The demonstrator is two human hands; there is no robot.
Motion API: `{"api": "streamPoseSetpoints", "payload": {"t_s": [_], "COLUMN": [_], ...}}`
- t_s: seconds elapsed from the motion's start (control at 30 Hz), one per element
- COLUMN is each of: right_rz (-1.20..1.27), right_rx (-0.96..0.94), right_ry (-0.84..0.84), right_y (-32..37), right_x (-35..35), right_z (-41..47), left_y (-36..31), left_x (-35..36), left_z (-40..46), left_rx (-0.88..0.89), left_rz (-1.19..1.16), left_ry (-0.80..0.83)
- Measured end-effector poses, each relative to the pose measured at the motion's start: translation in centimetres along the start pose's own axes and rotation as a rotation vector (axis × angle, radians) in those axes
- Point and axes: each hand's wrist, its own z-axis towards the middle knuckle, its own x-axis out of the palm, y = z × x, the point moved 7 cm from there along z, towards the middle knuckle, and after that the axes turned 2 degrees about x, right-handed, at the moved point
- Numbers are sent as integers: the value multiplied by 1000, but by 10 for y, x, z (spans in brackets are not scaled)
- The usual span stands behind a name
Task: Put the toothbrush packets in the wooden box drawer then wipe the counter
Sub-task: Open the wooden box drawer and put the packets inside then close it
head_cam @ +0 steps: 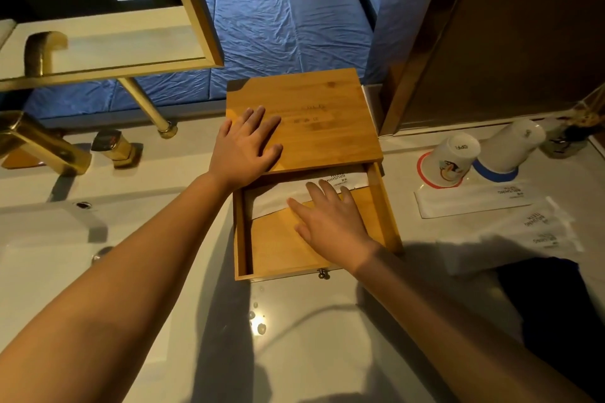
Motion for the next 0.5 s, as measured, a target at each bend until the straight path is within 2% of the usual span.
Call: {"api": "streamPoseSetpoints", "payload": {"t_s": [0.23, 0.37, 0.5], "right_rz": [-23, -45, -83], "right_rx": [35, 99, 187], "right_ry": [45, -3, 72], "right_y": [-9, -10, -13], "right_x": [6, 6, 14], "right_z": [20, 24, 26], "left_y": [1, 1, 1], "left_x": [-1, -1, -1], "left_z": [-1, 0, -1], "left_rx": [1, 2, -3], "left_rz": [7, -6, -1], "left_ry": [6, 7, 3]}}
